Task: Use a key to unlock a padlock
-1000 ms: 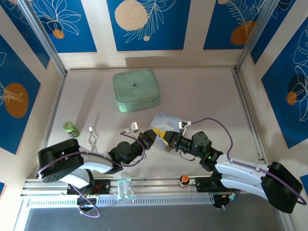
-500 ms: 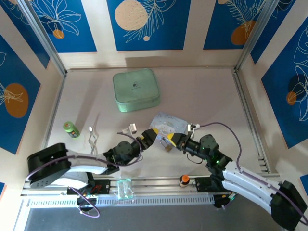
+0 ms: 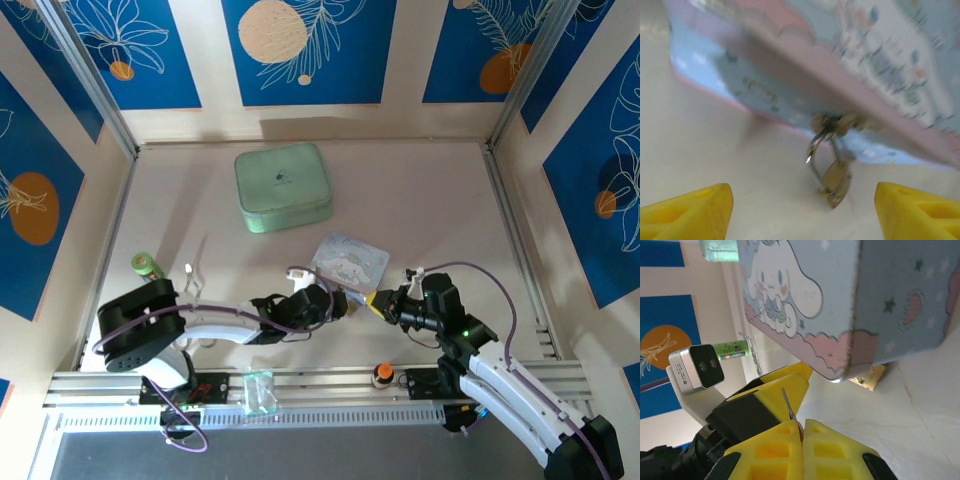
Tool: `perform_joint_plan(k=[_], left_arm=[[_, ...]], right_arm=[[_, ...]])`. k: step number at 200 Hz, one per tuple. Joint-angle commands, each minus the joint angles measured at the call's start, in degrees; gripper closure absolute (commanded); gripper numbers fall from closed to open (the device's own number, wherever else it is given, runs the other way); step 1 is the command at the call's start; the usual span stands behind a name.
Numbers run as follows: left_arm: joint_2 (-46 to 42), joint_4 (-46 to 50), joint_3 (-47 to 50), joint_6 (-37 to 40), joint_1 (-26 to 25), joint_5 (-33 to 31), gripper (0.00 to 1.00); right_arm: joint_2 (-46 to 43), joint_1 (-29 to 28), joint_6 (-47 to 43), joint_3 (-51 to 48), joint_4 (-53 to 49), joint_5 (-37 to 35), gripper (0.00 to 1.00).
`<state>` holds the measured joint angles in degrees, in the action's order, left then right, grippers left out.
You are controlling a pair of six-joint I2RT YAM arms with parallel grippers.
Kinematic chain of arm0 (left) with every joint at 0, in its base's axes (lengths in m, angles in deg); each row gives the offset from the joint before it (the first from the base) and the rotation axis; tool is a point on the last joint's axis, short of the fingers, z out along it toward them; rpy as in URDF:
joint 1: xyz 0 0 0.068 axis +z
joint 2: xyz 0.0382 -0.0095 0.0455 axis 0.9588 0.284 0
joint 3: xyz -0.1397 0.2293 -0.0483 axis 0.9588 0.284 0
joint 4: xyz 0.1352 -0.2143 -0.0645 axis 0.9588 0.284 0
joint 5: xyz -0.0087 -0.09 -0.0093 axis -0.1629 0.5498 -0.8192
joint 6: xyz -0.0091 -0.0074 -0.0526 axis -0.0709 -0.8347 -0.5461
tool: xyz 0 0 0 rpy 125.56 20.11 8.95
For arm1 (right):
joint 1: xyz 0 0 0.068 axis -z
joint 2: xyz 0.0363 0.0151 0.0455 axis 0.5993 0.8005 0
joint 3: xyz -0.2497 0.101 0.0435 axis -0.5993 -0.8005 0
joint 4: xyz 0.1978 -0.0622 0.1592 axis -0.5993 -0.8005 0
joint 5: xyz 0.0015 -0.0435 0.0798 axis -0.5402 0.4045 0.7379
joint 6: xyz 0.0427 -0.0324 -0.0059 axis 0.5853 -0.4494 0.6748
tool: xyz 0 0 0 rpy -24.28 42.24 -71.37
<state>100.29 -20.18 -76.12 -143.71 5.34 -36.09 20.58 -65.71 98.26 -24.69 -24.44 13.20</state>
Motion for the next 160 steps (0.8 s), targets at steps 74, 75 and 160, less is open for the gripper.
perform_joint_plan(k=[74,75,160], left_arm=[[13.4,0.0,-9.5,-0.1,-1.4,2.0,0.31],[13.6,0.1,-9.7,-0.1,-1.4,2.0,0.31],[20.2,-0.7,-15.9,1.8,-0.7,6.3,0.70]], right_arm=[[-4.3,1.5,-2.4,0.8,-8.0,0.6,1.00],[-4.5,1.5,-2.3,0.7,-8.1,0.5,1.00],[-14.5,3.0,0.5,-3.4,-16.1,0.9,1.00]])
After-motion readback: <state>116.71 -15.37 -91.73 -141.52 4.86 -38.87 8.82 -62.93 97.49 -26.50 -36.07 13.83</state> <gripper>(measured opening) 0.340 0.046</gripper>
